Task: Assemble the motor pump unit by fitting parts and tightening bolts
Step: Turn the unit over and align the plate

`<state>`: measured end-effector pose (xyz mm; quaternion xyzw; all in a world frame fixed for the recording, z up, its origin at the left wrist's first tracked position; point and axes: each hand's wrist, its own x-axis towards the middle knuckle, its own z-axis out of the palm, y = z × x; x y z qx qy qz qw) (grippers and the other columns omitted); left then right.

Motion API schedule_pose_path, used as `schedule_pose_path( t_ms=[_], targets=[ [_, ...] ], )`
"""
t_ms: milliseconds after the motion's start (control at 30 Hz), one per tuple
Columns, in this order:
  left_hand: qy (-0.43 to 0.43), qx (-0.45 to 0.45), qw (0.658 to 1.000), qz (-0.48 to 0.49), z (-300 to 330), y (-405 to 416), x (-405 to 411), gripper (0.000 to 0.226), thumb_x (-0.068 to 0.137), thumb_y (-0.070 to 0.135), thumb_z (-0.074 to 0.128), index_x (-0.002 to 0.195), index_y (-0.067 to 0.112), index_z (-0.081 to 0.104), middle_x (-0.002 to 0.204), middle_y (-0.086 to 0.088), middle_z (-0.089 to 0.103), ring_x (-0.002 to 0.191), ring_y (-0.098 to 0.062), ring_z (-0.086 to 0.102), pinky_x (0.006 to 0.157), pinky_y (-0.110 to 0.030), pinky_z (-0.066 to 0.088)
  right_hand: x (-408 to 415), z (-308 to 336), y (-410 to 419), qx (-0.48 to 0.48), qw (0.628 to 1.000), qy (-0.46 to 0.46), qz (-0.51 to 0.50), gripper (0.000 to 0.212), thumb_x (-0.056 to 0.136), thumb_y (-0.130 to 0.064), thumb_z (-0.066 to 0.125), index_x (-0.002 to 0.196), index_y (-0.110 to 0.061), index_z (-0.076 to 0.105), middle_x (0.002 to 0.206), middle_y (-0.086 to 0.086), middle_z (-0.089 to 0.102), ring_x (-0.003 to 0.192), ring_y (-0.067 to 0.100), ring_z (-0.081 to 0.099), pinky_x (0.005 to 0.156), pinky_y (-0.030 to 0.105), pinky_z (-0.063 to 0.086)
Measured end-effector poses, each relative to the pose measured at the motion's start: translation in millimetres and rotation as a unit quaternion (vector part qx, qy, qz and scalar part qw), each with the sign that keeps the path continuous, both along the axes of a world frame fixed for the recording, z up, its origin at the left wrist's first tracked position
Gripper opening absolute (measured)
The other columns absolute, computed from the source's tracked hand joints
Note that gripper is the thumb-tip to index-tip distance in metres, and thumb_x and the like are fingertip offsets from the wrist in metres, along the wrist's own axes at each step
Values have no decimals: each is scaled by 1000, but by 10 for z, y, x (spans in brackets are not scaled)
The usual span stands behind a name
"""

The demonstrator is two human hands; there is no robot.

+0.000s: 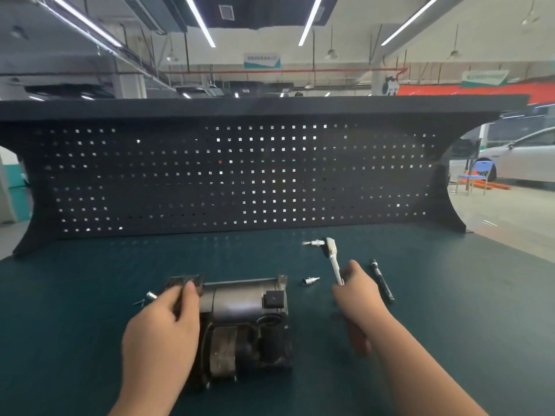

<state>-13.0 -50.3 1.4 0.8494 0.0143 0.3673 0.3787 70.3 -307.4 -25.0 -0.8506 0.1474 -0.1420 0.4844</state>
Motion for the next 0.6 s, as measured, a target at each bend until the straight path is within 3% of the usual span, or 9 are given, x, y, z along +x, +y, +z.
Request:
schedule_pose_path(
  t_ms=[67, 133, 167, 233, 300, 433, 567, 600],
  targets=[
    [-35, 4, 998, -56, 112, -142, 127, 33, 95, 32, 49, 69, 22, 65, 50, -5, 57, 40, -15, 47, 41, -28, 34, -105, -8, 64, 202, 978, 9, 57, 23, 87, 2, 44, 102, -14, 50, 72, 10, 65, 45, 21, 58, 35, 20, 37],
    [23, 91, 990, -103, 287, -412, 383, 33, 96, 30, 49, 75, 13, 67, 57, -6, 61, 46, -11, 50, 46, -25, 35, -193, -51, 121, 388, 915, 37, 101, 11, 90, -5, 54, 99, -11, 56, 51, 4, 57, 35, 15, 47, 35, 19, 35],
    [79, 152, 978, -120, 356, -574, 581, 30, 96, 25, 49, 79, 10, 69, 66, -5, 66, 59, -14, 58, 55, -27, 43, -210, -60, 130, 443, 890, 41, 104, 6, 92, -14, 59, 96, -11, 59, 47, 2, 50, 35, 13, 43, 34, 20, 34],
    [191, 241, 939, -154, 440, -934, 1003, 23, 91, 10, 48, 94, 6, 71, 97, -10, 72, 87, -25, 64, 79, -32, 54, -211, -51, 112, 502, 859, 26, 98, 24, 93, -36, 60, 91, -11, 62, 47, 2, 43, 37, 13, 38, 35, 21, 35],
    [267, 325, 890, -175, 433, -1270, 1315, 31, 88, 0, 45, 109, 4, 68, 114, -13, 68, 95, -29, 63, 88, -35, 53, -190, -16, 71, 538, 838, -5, 88, 31, 94, -45, 56, 87, -14, 57, 48, 1, 41, 37, 12, 36, 36, 21, 35],
    [332, 450, 809, -184, 330, -1671, 1636, 24, 91, 3, 52, 111, -3, 64, 92, -14, 62, 91, -33, 59, 87, -39, 52, -158, 39, -24, 595, 794, -75, 101, 26, 100, -37, 46, 84, -17, 47, 50, -2, 36, 36, 9, 30, 35, 21, 29],
    [384, 479, 772, -165, 105, -1917, 1887, 27, 93, 9, 51, 117, 0, 61, 110, -15, 60, 97, -31, 61, 82, -35, 50, -175, 123, -188, 616, 773, -106, 104, 36, 98, -47, 43, 84, -15, 51, 49, -3, 30, 34, 9, 21, 34, 18, 20],
    [385, 469, 777, -166, 34, -1974, 1926, 27, 93, 8, 51, 118, 0, 60, 116, -15, 61, 103, -31, 61, 83, -35, 49, -184, 140, -226, 625, 766, -105, 107, 43, 96, -54, 44, 78, -16, 52, 48, -3, 28, 34, 9, 20, 33, 17, 19]
  ],
)
